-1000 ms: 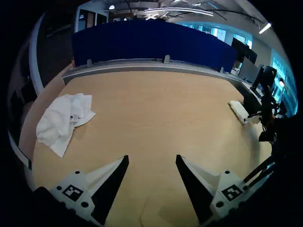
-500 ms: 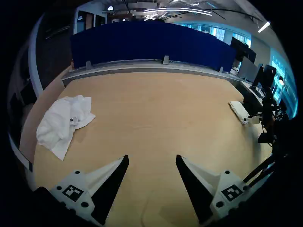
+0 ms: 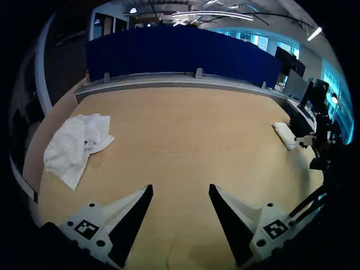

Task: Fold towel

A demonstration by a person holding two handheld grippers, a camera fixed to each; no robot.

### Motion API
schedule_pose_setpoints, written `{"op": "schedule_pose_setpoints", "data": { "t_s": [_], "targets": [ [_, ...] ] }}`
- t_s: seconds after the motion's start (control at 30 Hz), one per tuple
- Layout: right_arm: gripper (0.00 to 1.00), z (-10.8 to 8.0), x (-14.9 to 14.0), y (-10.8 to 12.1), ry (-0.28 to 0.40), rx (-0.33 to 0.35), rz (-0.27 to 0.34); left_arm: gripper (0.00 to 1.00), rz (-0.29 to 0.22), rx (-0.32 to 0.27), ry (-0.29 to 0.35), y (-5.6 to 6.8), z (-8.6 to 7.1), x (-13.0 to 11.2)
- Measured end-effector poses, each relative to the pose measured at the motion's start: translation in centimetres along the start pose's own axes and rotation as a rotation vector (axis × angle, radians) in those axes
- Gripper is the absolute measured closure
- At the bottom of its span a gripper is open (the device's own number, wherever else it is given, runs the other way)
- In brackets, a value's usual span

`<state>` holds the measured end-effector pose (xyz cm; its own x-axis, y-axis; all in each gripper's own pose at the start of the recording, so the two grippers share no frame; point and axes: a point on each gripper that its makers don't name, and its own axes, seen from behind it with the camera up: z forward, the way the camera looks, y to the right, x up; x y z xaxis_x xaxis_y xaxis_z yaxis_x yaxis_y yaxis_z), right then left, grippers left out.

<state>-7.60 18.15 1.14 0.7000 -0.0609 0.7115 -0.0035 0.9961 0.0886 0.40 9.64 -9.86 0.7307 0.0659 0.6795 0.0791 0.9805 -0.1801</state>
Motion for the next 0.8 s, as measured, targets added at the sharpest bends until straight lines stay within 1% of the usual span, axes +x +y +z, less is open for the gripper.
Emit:
{"op": "schedule_pose_setpoints", "data": {
  "t_s": [0.1, 0.2, 0.33, 0.47, 0.6, 0.7, 0.8],
  "targets": [
    [0.00, -1.3, 1.6, -1.3, 0.041, 0.011, -0.004, 0.08, -0.003, -0.001, 0.010, -0.2, 0.1, 0.2],
    [0.00, -3.0, 3.3, -3.4, 0.091, 0.026, 0.000, 0.08, -0.008, -0.005, 0.024, -0.3, 0.3, 0.4],
    [0.00, -5.5, 5.1, -7.2, 0.154, 0.051, 0.012, 0.08, -0.011, -0.012, 0.044, -0.5, 0.5, 0.9],
    [0.00, -7.6, 6.4, -11.1, 0.209, 0.065, 0.013, 0.08, -0.009, -0.021, 0.065, -0.7, 0.7, 1.4],
    [0.00, -9.3, 7.6, -14.9, 0.265, 0.069, 0.011, 0.08, -0.006, -0.025, 0.088, -1.0, 0.8, 2.0],
    [0.00, -10.3, 8.5, -17.6, 0.321, 0.066, 0.012, 0.08, -0.007, -0.027, 0.104, -1.4, 0.9, 2.4],
    [0.00, -11.2, 9.2, -20.2, 0.385, 0.075, -0.007, 0.08, -0.013, -0.028, 0.127, -1.7, 0.9, 2.9]
  ]
}}
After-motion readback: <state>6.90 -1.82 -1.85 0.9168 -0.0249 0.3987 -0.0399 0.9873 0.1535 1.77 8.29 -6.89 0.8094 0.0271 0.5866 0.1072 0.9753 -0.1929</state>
